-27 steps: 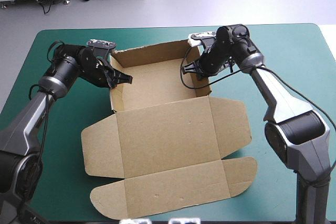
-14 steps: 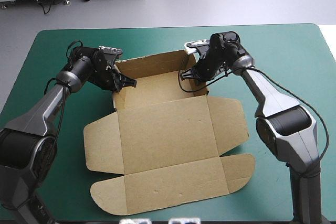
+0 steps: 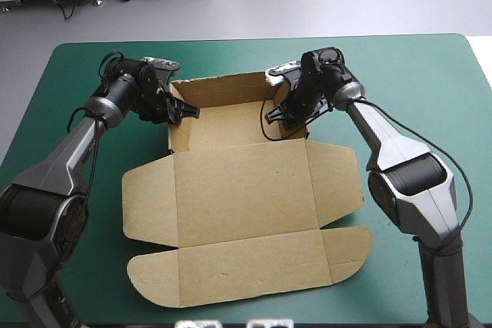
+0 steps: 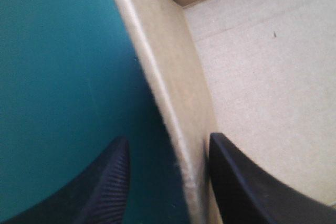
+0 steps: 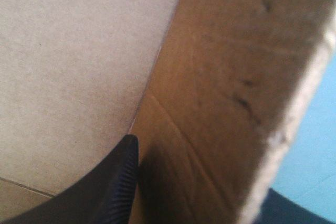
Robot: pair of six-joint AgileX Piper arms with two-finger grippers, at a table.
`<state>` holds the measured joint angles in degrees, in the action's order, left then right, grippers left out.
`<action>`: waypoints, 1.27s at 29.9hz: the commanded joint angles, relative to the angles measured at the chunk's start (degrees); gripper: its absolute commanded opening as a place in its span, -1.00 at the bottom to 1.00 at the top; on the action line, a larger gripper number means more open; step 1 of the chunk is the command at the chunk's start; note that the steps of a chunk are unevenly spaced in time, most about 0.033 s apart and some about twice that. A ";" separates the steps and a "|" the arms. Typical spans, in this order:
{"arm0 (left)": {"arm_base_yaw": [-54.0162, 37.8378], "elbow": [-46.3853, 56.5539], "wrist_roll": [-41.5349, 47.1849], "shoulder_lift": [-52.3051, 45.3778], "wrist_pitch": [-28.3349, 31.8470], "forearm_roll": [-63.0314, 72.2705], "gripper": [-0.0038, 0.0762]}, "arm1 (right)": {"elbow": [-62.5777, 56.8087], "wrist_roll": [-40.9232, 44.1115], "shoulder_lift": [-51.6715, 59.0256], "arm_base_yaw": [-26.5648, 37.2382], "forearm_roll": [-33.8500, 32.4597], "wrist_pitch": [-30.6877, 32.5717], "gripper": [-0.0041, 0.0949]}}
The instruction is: Fold the box
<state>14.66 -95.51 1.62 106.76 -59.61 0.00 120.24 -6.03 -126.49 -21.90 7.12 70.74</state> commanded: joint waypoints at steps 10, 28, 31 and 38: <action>0.05 -9.91 3.69 -2.76 -7.11 -0.43 0.06 | 13.98 -0.95 3.96 0.33 -1.48 1.13 -0.15; 0.05 -29.91 2.99 -18.65 -14.35 1.82 0.06 | 16.90 1.27 9.06 1.40 -4.19 1.18 -0.15; 0.05 -27.96 1.08 -25.07 -14.35 2.00 0.06 | 15.28 1.27 9.06 1.40 -4.19 1.18 -0.15; 0.05 -14.77 -4.30 -43.48 -14.24 1.98 0.06 | 9.15 1.27 9.06 1.40 -3.90 1.18 -0.15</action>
<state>14.66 -114.62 -0.89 70.48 -71.45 1.29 129.81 -4.90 -121.34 -20.89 3.04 71.64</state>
